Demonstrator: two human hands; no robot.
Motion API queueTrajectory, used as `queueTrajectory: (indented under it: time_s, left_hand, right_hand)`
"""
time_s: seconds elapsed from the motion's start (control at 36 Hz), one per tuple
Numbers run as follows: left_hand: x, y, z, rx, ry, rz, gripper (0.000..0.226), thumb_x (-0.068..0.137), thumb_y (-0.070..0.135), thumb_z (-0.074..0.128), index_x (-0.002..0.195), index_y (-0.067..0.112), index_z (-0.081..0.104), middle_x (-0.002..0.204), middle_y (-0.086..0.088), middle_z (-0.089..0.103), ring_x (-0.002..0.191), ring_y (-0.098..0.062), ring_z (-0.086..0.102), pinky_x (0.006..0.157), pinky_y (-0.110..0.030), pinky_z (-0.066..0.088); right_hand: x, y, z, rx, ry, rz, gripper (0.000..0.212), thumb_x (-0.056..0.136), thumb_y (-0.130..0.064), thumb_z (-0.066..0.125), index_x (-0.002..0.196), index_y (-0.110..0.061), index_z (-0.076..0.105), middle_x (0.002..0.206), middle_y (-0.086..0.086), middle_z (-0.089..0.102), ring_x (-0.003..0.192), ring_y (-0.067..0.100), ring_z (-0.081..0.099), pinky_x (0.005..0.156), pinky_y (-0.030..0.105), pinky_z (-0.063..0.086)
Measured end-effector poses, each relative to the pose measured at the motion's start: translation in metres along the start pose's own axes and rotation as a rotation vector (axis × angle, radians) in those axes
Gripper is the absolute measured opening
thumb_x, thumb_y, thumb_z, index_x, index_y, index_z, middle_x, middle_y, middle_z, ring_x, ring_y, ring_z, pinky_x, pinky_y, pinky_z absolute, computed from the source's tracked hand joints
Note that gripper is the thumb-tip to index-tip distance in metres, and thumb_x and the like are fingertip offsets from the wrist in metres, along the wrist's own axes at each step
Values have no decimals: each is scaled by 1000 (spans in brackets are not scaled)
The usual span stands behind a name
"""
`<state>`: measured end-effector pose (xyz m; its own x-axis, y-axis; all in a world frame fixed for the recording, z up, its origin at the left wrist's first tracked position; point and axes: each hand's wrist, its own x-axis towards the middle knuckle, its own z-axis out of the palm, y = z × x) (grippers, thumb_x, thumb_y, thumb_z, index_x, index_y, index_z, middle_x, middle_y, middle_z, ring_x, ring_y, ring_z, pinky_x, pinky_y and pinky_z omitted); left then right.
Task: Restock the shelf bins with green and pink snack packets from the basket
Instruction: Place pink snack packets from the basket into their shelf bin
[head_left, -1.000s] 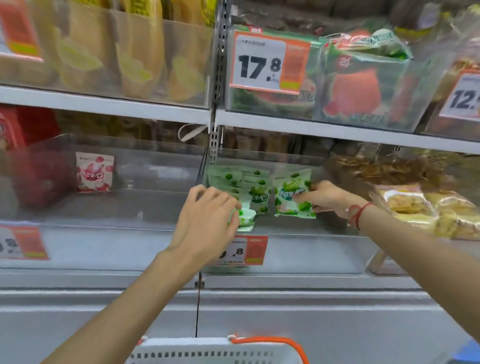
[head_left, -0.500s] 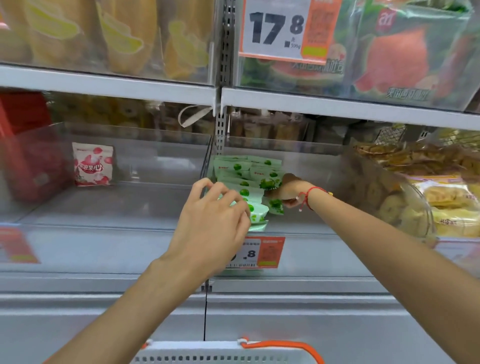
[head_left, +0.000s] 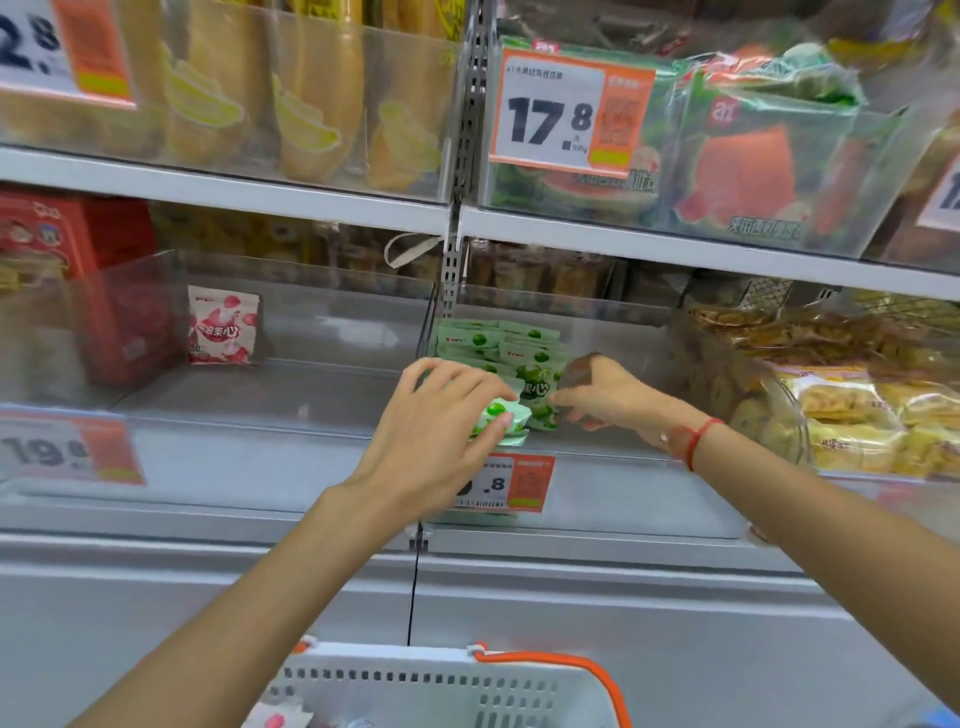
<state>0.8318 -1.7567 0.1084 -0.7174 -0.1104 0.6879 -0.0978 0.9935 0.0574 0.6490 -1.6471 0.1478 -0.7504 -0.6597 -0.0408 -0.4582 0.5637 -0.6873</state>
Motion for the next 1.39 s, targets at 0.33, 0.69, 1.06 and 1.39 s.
queueTrajectory:
  time_s: [0.33,0.69,1.06,1.39]
  left_hand:
    - [-147,36,17,-216,-65,-257,21,89,39,46,98,31,63,96,20,62,92,-4,53,77,-21,38]
    - [-293,33,69,-125,-1166,-276,42,100,46,34,141,40,39,161,4,-4,148,-21,-2,117,-46,2]
    - [-285,39,68,-182,-1070,-362,33,98,43,44,128,35,55,157,5,23,144,-17,16,117,-40,12]
    - [-208,59,35,-986,-847,-745,66,74,56,65,134,40,41,131,12,50,121,-1,48,105,-30,42]
  right_hand:
    - [-148,35,73,-76,2,-385,19,82,-14,64,84,-31,56,65,-10,57,59,4,53,61,23,43]
    - [-190,163,255,-538,-1019,122,84,93,-55,46,152,-10,6,158,13,9,142,32,23,114,40,27]
    - [-188,187,231,-378,-968,-38,58,86,-28,69,137,-13,48,136,5,50,125,21,46,108,31,36]
    - [-143,151,131,612,-999,418,27,97,-7,48,123,-4,52,117,1,64,101,23,64,84,27,53]
